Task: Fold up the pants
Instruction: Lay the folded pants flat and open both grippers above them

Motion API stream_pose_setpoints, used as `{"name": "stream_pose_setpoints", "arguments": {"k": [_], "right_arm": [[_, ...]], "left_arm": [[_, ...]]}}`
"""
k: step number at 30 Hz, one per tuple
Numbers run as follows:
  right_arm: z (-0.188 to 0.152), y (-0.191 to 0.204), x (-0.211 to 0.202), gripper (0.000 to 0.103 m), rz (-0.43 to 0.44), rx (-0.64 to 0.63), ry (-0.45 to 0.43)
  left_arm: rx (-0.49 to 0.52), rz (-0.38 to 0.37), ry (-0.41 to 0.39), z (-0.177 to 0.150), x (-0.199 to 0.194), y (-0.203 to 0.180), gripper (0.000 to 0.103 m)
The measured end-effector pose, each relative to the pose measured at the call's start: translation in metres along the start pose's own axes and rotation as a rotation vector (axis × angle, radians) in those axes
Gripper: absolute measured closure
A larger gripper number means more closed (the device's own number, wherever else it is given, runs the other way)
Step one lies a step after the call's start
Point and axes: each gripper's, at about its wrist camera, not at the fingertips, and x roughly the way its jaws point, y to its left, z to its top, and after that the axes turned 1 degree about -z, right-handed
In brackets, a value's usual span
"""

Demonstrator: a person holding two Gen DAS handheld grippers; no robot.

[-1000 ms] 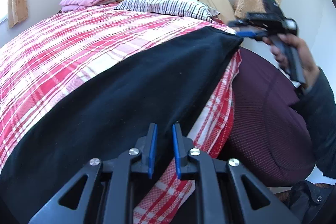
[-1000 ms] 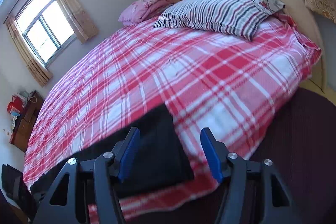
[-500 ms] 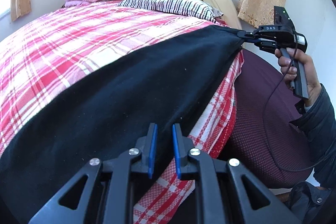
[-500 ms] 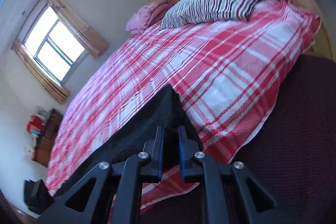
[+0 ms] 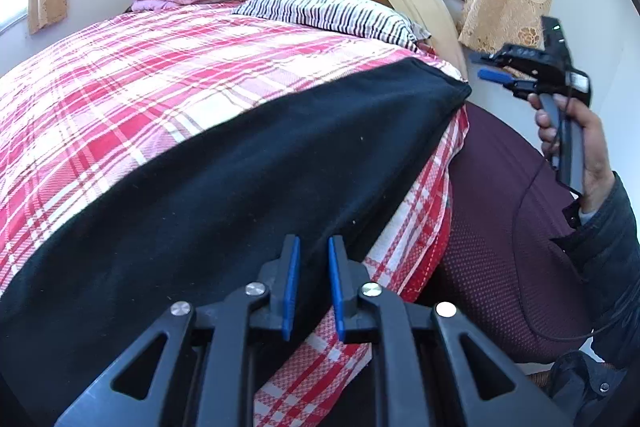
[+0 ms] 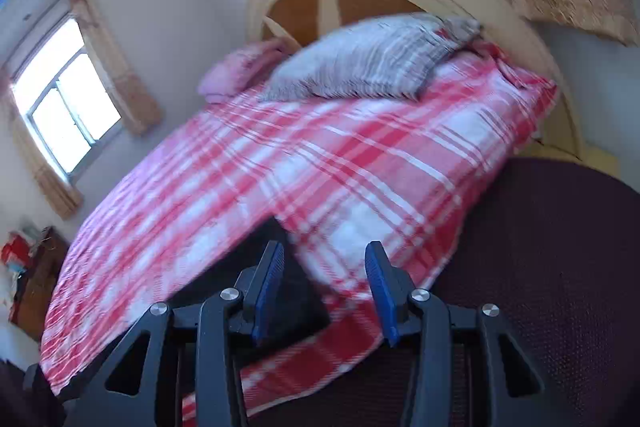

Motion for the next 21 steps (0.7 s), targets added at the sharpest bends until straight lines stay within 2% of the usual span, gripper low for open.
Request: {"name": "stream_pose_setpoints", "arguments": {"k": [3,6,9,12,16,18,21], "right_arm": [[-0.012,0.043,0.005,0.051,0.13,-0.108,0.047],[-0.035,0.086,0.019,0.05,0.262,-0.212,0.126],[-0.055,0.111,0.028,0.05,0.327,-0.279,0.175],[-0.071,0.122,0.04,0.05,0.308,-0.322,0.231],[-0.081,0.11,0.058,0.05,0.253,-0.32,0.333],[-0.08,0.107,0.058,0.05,0.272,-0.333,0.339],[-0.083,0.112,0.057,0.05,0.252,-0.392,0.33]], "left_arm": [[-0.002,0.02,-0.014,0.001,-0.005,0.001,0.087],[0.001,0.037,-0.031,0.001,-0.011,0.003,0.087],[-0.017,0.047,-0.06,0.001,-0.018,0.01,0.087],[-0.036,0.068,-0.055,0.0,-0.016,0.019,0.086],[-0.07,0.102,-0.045,-0.007,-0.013,0.033,0.086],[-0.087,0.107,-0.041,-0.012,-0.015,0.039,0.086],[-0.097,0.122,-0.005,-0.027,-0.01,0.045,0.086]]}}
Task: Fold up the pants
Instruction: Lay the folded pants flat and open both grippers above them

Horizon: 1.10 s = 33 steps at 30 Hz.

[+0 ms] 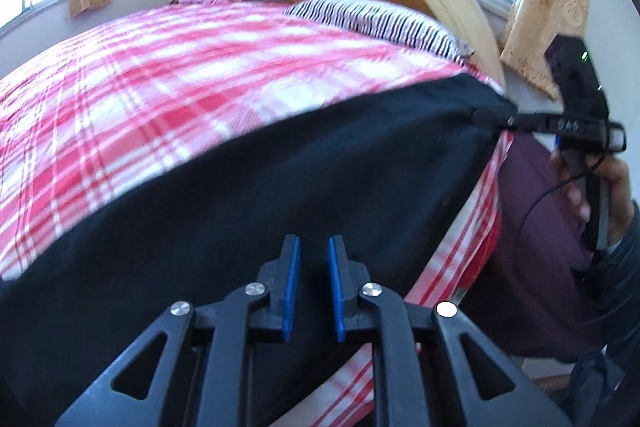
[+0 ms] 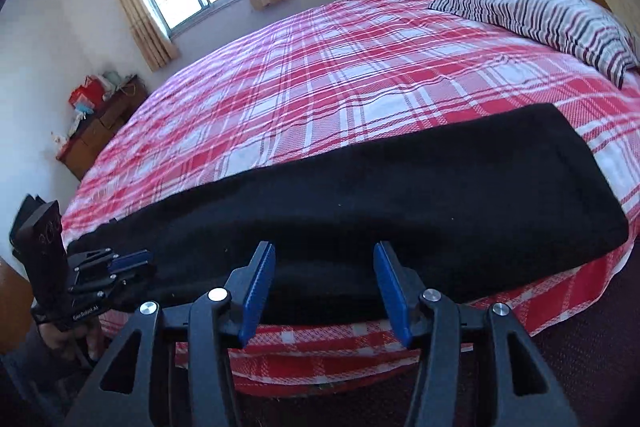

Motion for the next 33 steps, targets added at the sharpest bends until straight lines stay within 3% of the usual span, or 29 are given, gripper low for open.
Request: {"name": "stream_pose_setpoints", "arguments": {"k": [4,8,10,16,20,25,28,31,33], "right_arm": [[-0.001,0.012,-0.01,0.05,-0.028,-0.021,-0.065],[-0.003,0.05,-0.017,0.05,0.128,-0.095,-0.106],[-0.007,0.067,-0.009,0.05,0.162,-0.145,-0.079],[-0.026,0.095,0.026,0.05,0.18,-0.237,0.126],[-0.024,0.084,0.023,0.05,0.233,-0.186,0.151],[-0.021,0.081,0.0,0.05,0.225,-0.186,0.004],[-0.014,0.069,-0.012,0.05,0.258,-0.132,-0.067],[-0.012,0.063,-0.009,0.05,0.23,-0.108,-0.082],[-0.012,0.057,-0.001,0.05,0.21,-0.081,-0.073]], "left_arm": [[0.002,-0.005,-0.009,-0.016,-0.003,0.0,0.085],[-0.006,-0.005,-0.021,-0.016,-0.005,-0.001,0.085],[-0.003,-0.013,-0.034,-0.014,-0.007,-0.003,0.085],[0.054,-0.018,-0.025,-0.017,-0.003,-0.015,0.085],[0.022,-0.01,-0.033,-0.013,-0.008,-0.005,0.08],[-0.048,0.153,-0.082,-0.008,-0.04,0.05,0.055],[-0.168,0.277,-0.059,-0.014,-0.057,0.107,0.052],[-0.297,0.291,-0.021,-0.027,-0.066,0.156,0.052],[-0.346,0.25,0.004,-0.033,-0.063,0.171,0.052]]}}
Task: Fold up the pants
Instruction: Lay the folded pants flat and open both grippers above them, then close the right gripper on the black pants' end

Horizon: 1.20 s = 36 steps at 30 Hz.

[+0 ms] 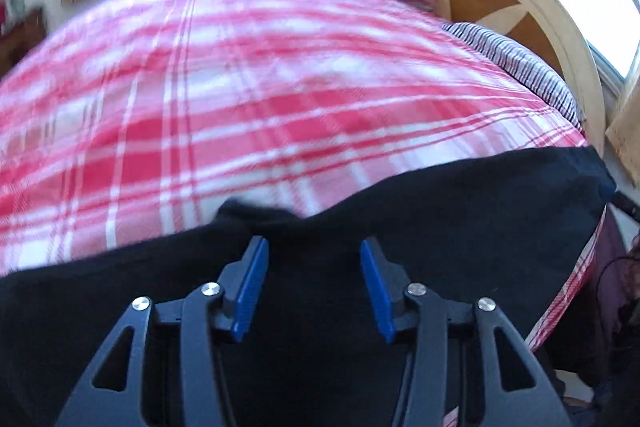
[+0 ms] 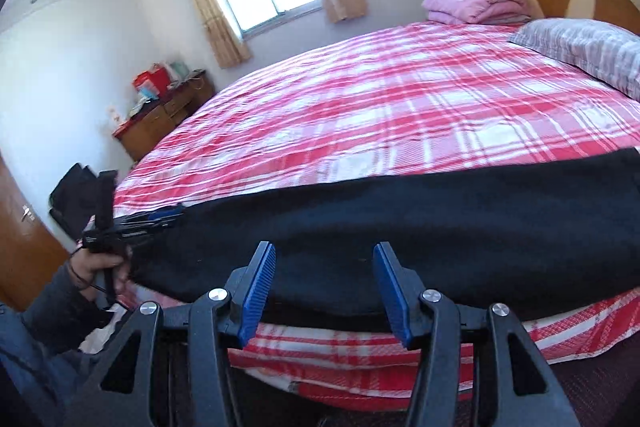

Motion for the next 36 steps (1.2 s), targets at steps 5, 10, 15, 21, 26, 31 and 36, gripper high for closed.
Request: {"name": "stream_pose_setpoints", "arguments": {"k": [5,10,15,21,26,31,36], "right_arm": [[0.0,-0.015,-0.004,0.05,-0.026,0.05,-0.034],[0.003,-0.036,-0.021,0.049,-0.07,0.111,-0.099],[0.009,-0.061,-0.053,0.049,-0.183,0.138,-0.171],[0.006,-0.125,-0.106,0.049,-0.348,0.368,-0.276],[-0.016,-0.185,-0.131,0.049,-0.303,0.597,-0.313],[-0.02,-0.193,-0.118,0.049,-0.246,0.65,-0.231],[-0.035,-0.205,-0.107,0.049,-0.161,0.759,-0.188]], "left_arm": [[0.011,0.027,-0.02,0.001,0.006,-0.007,0.052],[0.058,0.034,-0.066,0.004,-0.011,-0.03,0.046],[0.181,-0.076,-0.095,0.016,-0.021,-0.092,0.027],[0.34,-0.179,-0.027,0.01,0.005,-0.164,0.027],[0.387,-0.174,-0.015,0.01,0.021,-0.191,0.027],[0.39,-0.143,-0.005,0.002,0.036,-0.196,0.027],[0.347,-0.157,0.003,-0.007,0.04,-0.189,0.027]]}}
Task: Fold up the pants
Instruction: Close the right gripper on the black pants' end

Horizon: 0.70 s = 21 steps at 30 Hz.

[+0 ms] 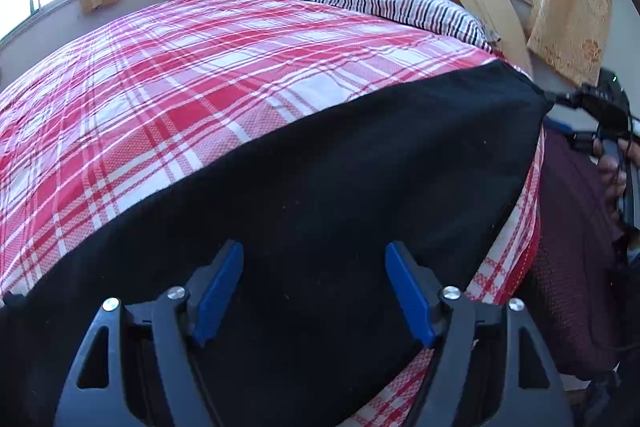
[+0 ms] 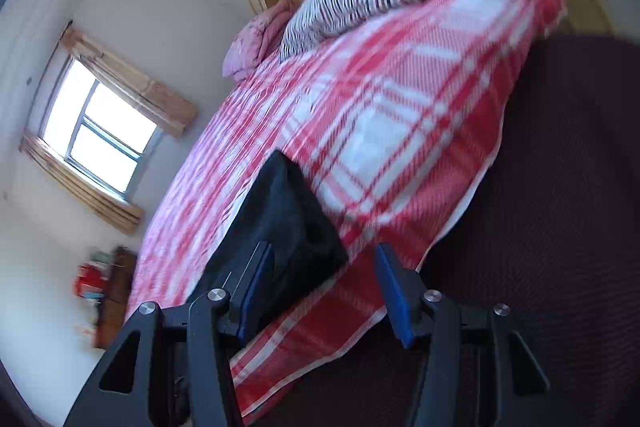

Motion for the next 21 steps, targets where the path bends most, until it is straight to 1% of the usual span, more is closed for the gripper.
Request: {"name": "stream_pose_setpoints", "arguments": {"k": [1,4,5,6,8,9,11,12,14,16,17,20,21], "right_arm": [[0.0,0.0,0.001,0.049,0.033,0.004,0.001],[-0.001,0.007,-0.002,0.049,0.094,-0.007,-0.016],[-0.001,0.011,-0.002,0.049,0.096,-0.024,-0.019],[-0.001,0.014,0.0,0.049,0.07,-0.036,-0.02],[-0.002,0.011,0.006,0.049,0.027,-0.028,-0.01],[-0.003,0.009,0.008,0.049,0.026,-0.021,-0.005],[-0.004,0.008,0.012,0.049,0.053,-0.014,-0.009],[-0.005,0.009,0.011,0.049,0.082,-0.012,-0.028],[-0.007,0.01,0.01,0.05,0.1,-0.017,-0.061],[-0.008,0.006,0.011,0.053,0.106,0.002,-0.076],[-0.009,0.003,0.011,0.057,0.11,0.015,-0.083],[-0.009,0.0,0.008,0.061,0.144,0.041,-0.097],[-0.009,0.001,0.006,0.062,0.138,0.034,-0.102]], "left_arm": [[-0.001,0.001,0.0,0.0,-0.001,0.0,0.027],[-0.003,0.004,-0.004,-0.001,0.0,-0.001,0.027],[-0.002,0.007,-0.005,-0.002,0.0,-0.001,0.027],[-0.002,0.01,-0.007,-0.002,0.0,-0.002,0.027],[-0.004,0.013,-0.009,-0.003,0.0,-0.003,0.027],[-0.004,0.014,-0.01,-0.003,0.0,-0.003,0.027],[-0.004,0.015,-0.012,-0.003,0.0,-0.003,0.026],[-0.006,0.016,-0.013,-0.004,0.0,-0.003,0.026],[-0.009,0.015,-0.015,-0.004,0.001,-0.003,0.026],[-0.007,0.015,-0.016,-0.004,0.001,-0.003,0.026],[-0.008,0.014,-0.016,-0.004,0.0,-0.003,0.026],[-0.012,0.009,-0.017,-0.004,0.0,-0.002,0.026],[-0.011,0.01,-0.017,-0.004,0.0,-0.002,0.026]]}}
